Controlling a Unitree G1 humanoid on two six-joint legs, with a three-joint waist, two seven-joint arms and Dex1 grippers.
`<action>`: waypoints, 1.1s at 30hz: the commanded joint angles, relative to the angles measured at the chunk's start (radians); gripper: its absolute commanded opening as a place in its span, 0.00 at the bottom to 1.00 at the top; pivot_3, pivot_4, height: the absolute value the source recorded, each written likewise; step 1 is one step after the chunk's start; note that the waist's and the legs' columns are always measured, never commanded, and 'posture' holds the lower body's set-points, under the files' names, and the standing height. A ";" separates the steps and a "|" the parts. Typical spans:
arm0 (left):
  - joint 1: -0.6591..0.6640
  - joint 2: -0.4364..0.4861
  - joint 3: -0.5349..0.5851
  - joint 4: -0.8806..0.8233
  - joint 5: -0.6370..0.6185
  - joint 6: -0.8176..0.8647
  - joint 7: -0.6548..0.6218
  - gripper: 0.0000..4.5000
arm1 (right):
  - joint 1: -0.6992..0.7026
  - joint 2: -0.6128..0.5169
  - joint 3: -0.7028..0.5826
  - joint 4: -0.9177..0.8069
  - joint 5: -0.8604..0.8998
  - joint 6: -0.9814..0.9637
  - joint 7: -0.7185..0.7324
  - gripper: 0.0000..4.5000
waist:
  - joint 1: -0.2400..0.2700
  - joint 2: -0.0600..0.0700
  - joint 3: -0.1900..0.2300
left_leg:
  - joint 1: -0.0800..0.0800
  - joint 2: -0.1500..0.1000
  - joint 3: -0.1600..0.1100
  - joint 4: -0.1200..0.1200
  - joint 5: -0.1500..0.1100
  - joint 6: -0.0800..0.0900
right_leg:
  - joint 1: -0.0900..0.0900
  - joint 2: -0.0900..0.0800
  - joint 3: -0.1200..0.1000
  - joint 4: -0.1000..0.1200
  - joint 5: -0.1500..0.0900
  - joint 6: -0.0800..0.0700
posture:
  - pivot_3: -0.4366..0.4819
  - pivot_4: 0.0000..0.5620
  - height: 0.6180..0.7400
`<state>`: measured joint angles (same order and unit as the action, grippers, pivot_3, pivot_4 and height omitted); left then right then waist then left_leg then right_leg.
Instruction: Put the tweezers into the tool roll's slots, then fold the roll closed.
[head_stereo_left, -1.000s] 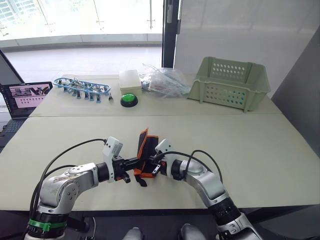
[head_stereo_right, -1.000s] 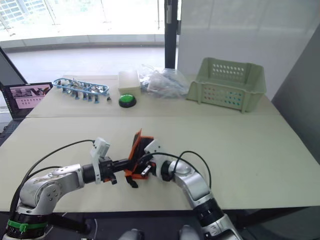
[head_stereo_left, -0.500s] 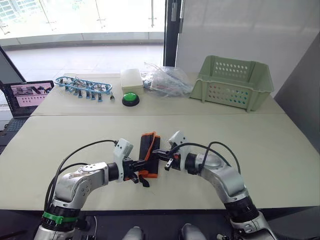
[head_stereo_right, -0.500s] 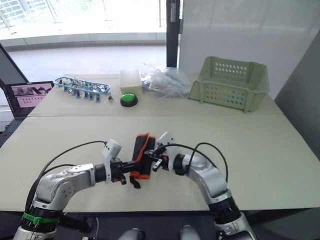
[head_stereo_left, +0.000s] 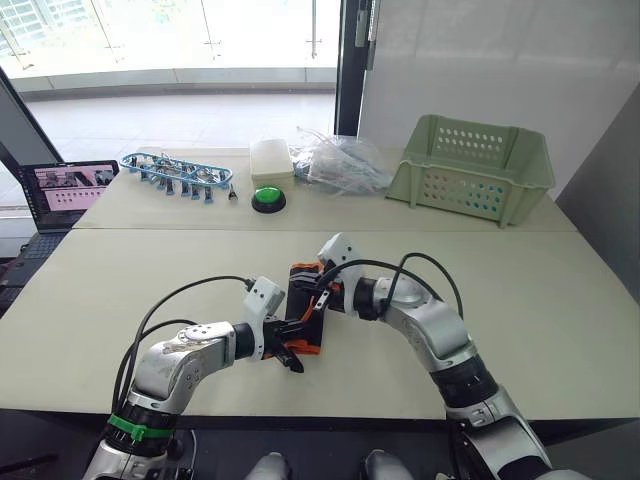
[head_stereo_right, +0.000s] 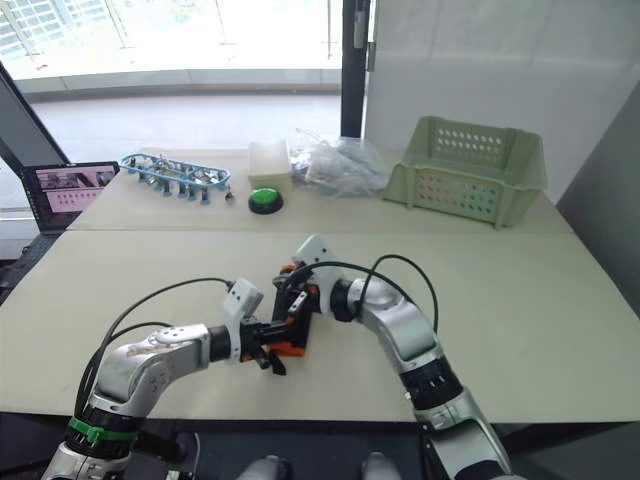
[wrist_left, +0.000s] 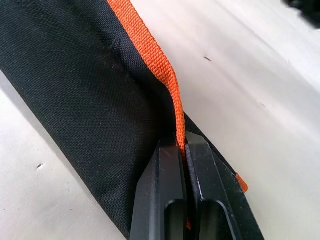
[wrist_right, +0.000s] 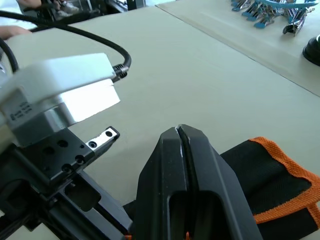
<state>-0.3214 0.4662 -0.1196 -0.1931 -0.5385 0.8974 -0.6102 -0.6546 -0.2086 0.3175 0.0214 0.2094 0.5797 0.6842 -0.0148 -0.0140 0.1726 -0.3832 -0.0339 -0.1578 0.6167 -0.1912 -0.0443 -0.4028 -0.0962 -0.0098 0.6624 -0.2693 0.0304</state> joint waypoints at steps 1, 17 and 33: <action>0.023 0.011 -0.031 0.066 0.073 0.042 0.060 0.00 | -0.026 -0.003 0.028 0.033 -0.054 -0.027 -0.009 0.00 | 0.001 0.000 0.000 | 0.000 0.000 0.000 0.000 0.000 0.000 | 0.000 0.000 0.000 0.000 0.000 0.000 | 0.48 0.27 0.80; 0.088 0.118 0.200 -0.094 -0.204 0.100 -0.140 0.99 | 0.021 -0.018 0.082 0.130 -0.130 -0.024 0.036 0.00 | -0.037 0.000 0.000 | 0.000 0.008 0.001 -0.001 0.002 0.001 | -0.003 0.007 0.000 0.001 0.004 -0.001 | 0.48 0.27 0.80; 0.025 0.150 0.094 0.075 -0.026 -0.286 -0.372 0.36 | 0.074 -0.012 0.078 0.133 -0.149 -0.046 0.028 0.00 | -0.028 0.000 0.000 | 0.000 0.009 0.004 -0.006 0.002 0.001 | -0.003 0.008 0.001 -0.003 0.003 -0.005 | 0.48 0.27 0.80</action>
<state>-0.2812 0.6230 0.0036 -0.1319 -0.6013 0.6708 -0.9629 -0.6050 -0.2181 0.3786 0.1484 0.0804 0.5074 0.7155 -0.0428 -0.0141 0.1725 -0.3837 -0.0245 -0.1539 0.6105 -0.1892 -0.0432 -0.4060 -0.0884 -0.0088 0.6586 -0.2664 0.0253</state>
